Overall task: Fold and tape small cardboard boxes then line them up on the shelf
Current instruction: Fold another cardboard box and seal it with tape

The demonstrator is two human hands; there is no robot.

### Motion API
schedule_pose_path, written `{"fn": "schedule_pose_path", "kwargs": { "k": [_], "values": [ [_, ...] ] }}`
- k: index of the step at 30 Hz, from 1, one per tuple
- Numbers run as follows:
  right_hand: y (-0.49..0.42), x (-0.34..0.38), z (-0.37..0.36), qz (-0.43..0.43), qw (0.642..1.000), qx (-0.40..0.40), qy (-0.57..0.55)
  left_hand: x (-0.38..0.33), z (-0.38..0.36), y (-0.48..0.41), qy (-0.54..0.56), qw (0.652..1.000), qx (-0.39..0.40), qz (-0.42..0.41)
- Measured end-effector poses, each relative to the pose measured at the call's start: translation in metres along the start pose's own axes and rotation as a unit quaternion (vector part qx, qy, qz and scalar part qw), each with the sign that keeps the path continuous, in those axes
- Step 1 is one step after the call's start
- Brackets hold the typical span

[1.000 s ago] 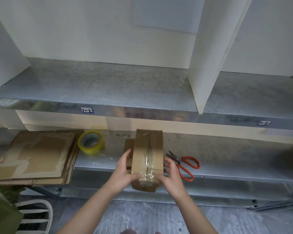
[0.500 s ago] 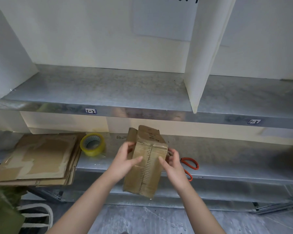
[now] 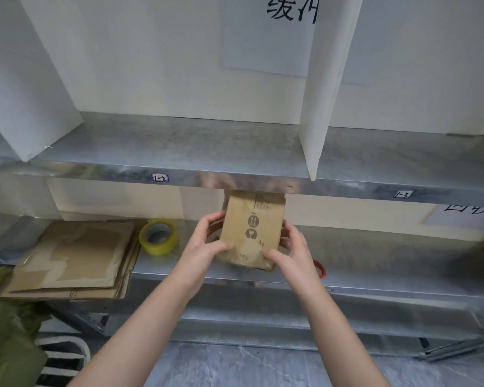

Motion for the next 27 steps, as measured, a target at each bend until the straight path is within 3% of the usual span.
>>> {"fn": "schedule_pose_path", "kwargs": {
  "k": [3,10,15,20,23,27],
  "values": [
    [0.004,-0.016,-0.005,0.030,0.999,0.022,0.004,0.012,0.001,0.008,-0.030,0.999,-0.032,0.001],
    [-0.015,-0.072,-0.016,0.036,0.989,-0.043,0.134,0.074,0.010,0.027,-0.091,0.995,-0.005,0.045],
    [-0.036,-0.122,-0.031,-0.015,0.988,-0.022,0.152,0.121,0.014,0.034,-0.153,0.985,0.013,0.077],
    [-0.051,-0.149,-0.050,-0.039,0.995,-0.047,0.080,0.143,0.026,0.025,-0.245,0.964,0.065,0.079],
    [-0.056,-0.142,-0.054,-0.035,0.993,-0.072,0.086,0.133,0.043,0.012,-0.383,0.912,0.144,0.014],
    [-0.053,-0.132,-0.034,-0.033,0.992,-0.080,0.089,0.106,0.069,-0.008,-0.574,0.782,0.232,-0.064]
  ]
}}
Point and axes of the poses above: each hand's wrist, its own y-axis away from the middle knuckle, its own z-axis out of the back of the hand, x = y × z, the point moved 2 cm from there along -y, towards the middle knuckle, and after that the axes turned 13 degrees about -z, right-handed, at the moved point
